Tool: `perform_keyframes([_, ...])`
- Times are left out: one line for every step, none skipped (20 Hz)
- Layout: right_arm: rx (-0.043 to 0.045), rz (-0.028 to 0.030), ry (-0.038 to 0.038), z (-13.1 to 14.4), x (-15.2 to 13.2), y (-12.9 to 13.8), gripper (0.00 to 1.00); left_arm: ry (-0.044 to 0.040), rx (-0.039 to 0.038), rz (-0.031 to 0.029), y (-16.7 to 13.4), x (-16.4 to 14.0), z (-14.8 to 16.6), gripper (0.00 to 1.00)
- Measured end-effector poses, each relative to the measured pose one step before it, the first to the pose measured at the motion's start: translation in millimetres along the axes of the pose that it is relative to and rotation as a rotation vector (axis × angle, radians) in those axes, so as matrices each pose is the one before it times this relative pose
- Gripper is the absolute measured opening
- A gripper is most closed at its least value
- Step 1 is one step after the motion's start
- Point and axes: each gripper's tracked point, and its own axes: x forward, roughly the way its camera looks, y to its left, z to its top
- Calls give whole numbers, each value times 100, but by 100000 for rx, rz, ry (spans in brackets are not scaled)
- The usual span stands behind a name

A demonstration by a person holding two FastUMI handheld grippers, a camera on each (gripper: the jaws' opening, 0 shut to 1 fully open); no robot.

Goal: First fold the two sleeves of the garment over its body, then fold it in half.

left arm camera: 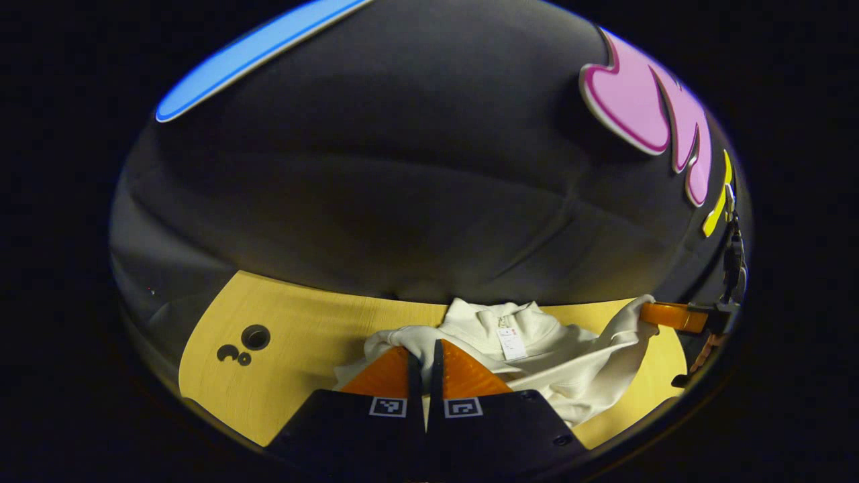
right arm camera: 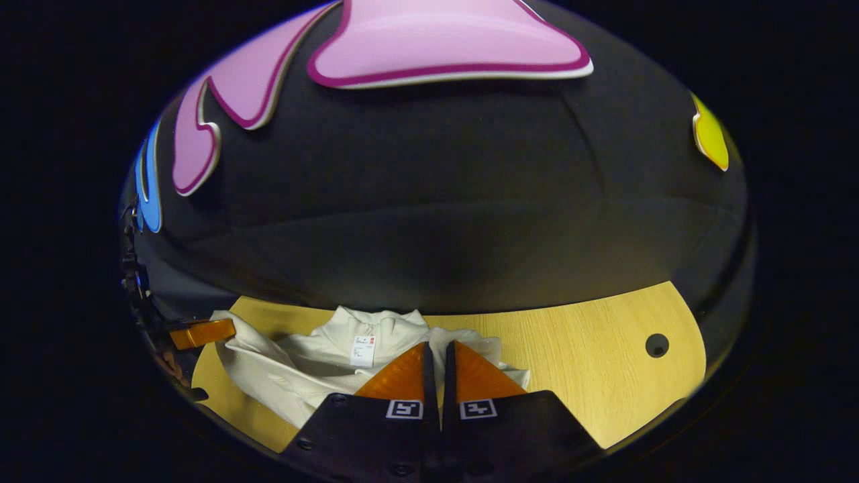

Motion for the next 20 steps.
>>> perform_keyframes([1205, -1255, 976, -531, 847, -454, 5, 1487, 1919, 1017, 317, 938, -628, 6])
perform_keyframes([902, -1126, 506, -506, 785, -312, 5, 433, 1492, 732, 286, 1266, -608, 6])
perform_keyframes([259, -1471, 488, -548, 809, -449, 5, 153, 701, 1282, 272, 572, -386, 7])
perform_keyframes([306, -709, 398, -425, 574, -179, 5, -393, 15, 773, 303, 606, -226, 12])
perform_keyframes([77, -1283, 620, -265, 266, -264, 5, -44, 503, 530, 17, 325, -130, 14])
perform_keyframes([240, -837, 499, -235, 201, -189, 11, 273, 1394, 1182, 371, 152, -92, 22])
perform_keyframes([-625, -1249, -124, -120, 134, -319, 7, 230, 1258, 1227, 446, -219, 45, 35])
perform_keyframes([-688, 165, -862, 92, -135, 36, 25, -853, -105, 537, 110, -335, 144, 48])
perform_keyframes([-523, 854, -905, 160, -236, 164, 44, -1948, -1083, 330, 98, -569, 668, 61])
perform_keyframes([-696, 487, -1289, 353, -577, 62, 62, -2885, -1119, 829, 302, -359, 672, 74])
perform_keyframes([-883, 42, -1523, 483, -765, -107, 81, -3196, -1088, 1332, 478, -692, 844, 87])
perform_keyframes([-711, 143, -1305, 510, -878, 94, 99, -2425, -1368, -531, -38, -739, 797, 100])
perform_keyframes([-1223, -369, -1383, 378, -830, 26, 100, -1609, -1083, -532, -56, -996, 850, 100])
perform_keyframes([-902, -154, -1497, 462, -1020, 61, 98, -1758, -471, 109, 107, -1051, 793, 98])
perform_keyframes([-792, -109, -1360, 308, -1028, 298, 98, -1563, 35, 47, 55, -1109, 754, 98])
perform_keyframes([-786, -173, -1758, 682, -1332, 53, 98, -2007, 453, 253, -13, -1252, 869, 98])
perform_keyframes([-653, -457, -1638, 566, -1158, 9, 98, -1590, 493, -124, -50, -1155, 664, 98])
perform_keyframes([-368, -189, -1566, 639, -1157, 119, 98, -1754, 297, -356, -122, -1256, 661, 98])
perform_keyframes([-102, 60, -1280, 411, -1075, 142, 98, -1268, 148, -1278, -351, -1388, 709, 98])
perform_keyframes([2, 790, -916, 587, -1352, 410, 98, -1306, -70, -1401, -280, -1426, 511, 98])
